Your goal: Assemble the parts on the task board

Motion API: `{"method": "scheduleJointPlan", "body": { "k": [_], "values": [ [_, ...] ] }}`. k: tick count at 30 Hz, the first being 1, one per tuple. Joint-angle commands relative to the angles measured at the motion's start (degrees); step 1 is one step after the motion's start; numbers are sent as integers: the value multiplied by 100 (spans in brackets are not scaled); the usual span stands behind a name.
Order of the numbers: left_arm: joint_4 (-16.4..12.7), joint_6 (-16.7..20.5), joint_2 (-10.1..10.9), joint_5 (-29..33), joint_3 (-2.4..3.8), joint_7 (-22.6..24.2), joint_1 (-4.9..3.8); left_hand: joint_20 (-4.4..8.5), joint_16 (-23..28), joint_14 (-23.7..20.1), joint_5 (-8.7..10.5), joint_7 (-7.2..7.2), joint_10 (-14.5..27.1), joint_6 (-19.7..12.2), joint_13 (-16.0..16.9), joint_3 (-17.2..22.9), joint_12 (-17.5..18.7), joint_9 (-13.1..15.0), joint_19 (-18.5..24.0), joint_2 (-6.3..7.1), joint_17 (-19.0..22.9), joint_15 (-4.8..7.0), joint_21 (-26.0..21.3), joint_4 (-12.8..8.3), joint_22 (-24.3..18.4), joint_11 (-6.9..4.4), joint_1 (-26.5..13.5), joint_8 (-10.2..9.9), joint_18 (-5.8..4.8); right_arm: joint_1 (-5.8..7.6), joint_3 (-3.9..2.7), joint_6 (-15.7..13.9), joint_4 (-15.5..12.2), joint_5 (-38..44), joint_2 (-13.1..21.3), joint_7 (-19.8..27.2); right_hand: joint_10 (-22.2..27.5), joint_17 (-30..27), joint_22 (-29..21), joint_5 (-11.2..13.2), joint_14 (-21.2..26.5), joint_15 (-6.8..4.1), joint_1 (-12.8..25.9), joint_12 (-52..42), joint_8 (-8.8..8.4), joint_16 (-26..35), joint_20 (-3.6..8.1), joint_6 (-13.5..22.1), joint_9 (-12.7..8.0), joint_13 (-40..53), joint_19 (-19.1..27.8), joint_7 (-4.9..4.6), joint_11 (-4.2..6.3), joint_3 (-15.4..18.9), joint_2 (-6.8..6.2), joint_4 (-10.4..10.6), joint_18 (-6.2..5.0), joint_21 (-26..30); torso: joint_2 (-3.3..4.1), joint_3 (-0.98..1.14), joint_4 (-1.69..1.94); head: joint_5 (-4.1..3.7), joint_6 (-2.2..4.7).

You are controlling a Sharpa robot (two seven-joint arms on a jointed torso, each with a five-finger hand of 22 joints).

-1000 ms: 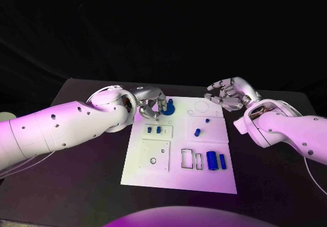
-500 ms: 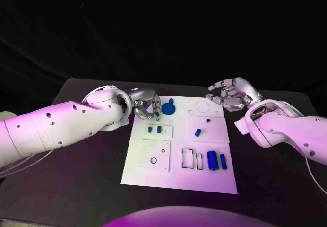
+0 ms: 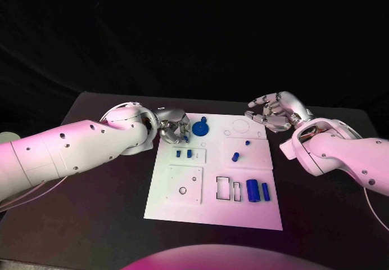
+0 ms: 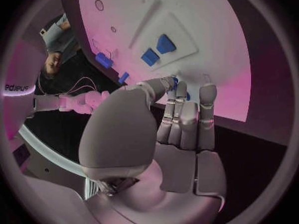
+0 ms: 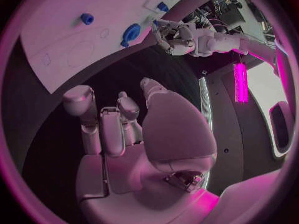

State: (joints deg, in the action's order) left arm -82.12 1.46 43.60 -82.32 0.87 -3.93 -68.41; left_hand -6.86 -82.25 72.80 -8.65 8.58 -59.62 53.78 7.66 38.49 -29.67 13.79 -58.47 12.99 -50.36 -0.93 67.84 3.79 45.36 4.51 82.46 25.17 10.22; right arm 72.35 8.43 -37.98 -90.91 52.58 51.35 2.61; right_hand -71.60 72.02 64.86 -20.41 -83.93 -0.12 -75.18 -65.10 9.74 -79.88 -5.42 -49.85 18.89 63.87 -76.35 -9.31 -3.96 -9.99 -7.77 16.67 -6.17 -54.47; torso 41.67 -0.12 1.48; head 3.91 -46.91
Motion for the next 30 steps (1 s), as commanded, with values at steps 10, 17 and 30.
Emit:
{"method": "scheduleJointPlan", "body": {
  "k": [10,17,30],
  "values": [
    [46,-200,-53,-50,-8,53,14,-6,3,7,-6,-13,-44,35,3,-1,22,5,8,8,-19,7,-9,-32,3,8,-57,-36,-70,-4,0,21,-8,79,1,5,29,5,6,-16,-175,-28,41,6,39,16,-7,-4,8,3,-27,23,-10,-34,3,-3,-89,4,-2,-6,-1,-8,-30],
    [41,-206,-55,-35,-11,63,18,-6,2,12,-4,-13,-51,39,4,0,26,8,6,3,-30,8,-9,-30,6,7,-62,-39,-71,-4,0,20,-8,79,0,4,29,5,6,-16,-175,-28,41,6,39,16,-7,-4,8,3,-27,23,-10,-34,3,-3,-89,4,-2,-5,3,-12,-45],
    [17,-241,-78,-23,-24,39,19,-2,-17,51,-3,-17,-68,51,10,3,36,14,-20,-12,-117,9,9,-33,43,2,-61,-46,-77,-4,0,21,-8,53,0,-1,29,4,2,-16,-176,-29,45,3,43,20,-6,-2,8,3,-30,23,-10,-41,2,-4,-89,14,-5,-6,2,-15,-53]
  ]
}}
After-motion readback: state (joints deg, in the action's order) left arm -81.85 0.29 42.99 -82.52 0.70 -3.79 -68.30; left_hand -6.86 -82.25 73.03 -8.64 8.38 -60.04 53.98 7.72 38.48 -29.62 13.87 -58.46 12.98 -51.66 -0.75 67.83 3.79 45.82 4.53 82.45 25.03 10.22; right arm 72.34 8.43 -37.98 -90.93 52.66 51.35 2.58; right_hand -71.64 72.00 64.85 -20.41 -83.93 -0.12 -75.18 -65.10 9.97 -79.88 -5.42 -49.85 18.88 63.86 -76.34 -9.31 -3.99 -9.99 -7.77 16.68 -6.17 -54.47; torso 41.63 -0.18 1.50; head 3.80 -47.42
